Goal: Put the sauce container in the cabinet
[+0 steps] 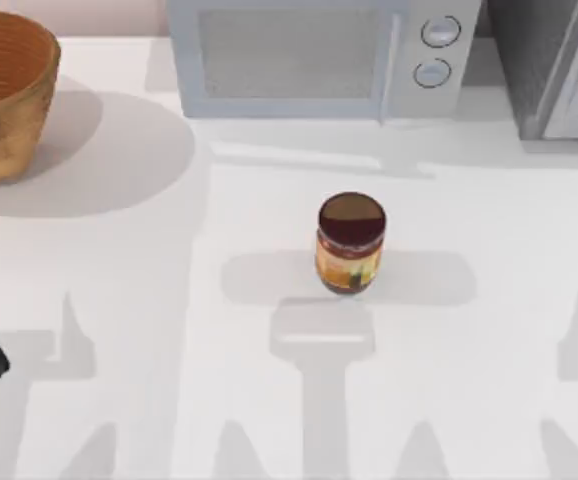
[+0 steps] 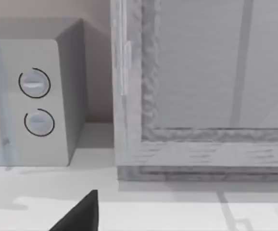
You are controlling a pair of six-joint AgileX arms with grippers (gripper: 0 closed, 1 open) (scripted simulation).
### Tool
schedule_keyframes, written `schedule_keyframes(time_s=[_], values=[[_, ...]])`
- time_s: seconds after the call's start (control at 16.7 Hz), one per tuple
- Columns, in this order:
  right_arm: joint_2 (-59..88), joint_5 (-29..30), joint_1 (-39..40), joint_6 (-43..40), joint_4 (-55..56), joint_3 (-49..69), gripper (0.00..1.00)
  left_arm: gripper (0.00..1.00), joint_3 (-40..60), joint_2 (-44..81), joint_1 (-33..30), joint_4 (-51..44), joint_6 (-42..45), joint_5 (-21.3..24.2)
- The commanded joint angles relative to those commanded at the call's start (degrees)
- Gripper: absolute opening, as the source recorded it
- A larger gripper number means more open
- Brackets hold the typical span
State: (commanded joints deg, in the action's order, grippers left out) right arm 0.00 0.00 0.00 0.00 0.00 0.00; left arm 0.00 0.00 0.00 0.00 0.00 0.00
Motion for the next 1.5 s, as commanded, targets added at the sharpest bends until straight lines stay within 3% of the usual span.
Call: schedule_keyframes(time_s=[0.3,0.6,0.9,1.5], values=[[2.9,-0.5,-0.8,-0.8,0.4,0.5,1.00,1.00,0.0,0.0,0.0,0.0,0.0,0.0],[16.3,-6.5,-1.6,-3.3,4.5,5.2,1.00,1.00,0.0,0.0,0.0,0.0,0.0,0.0],[36.4,-18.4,-0.5,-6.2,12.3,14.0,1.00,1.00,0.0,0.0,0.0,0.0,0.0,0.0],[86.3,-48.7,4.1,-13.9,31.7,35.9,1.00,1.00,0.0,0.0,0.0,0.0,0.0,0.0]])
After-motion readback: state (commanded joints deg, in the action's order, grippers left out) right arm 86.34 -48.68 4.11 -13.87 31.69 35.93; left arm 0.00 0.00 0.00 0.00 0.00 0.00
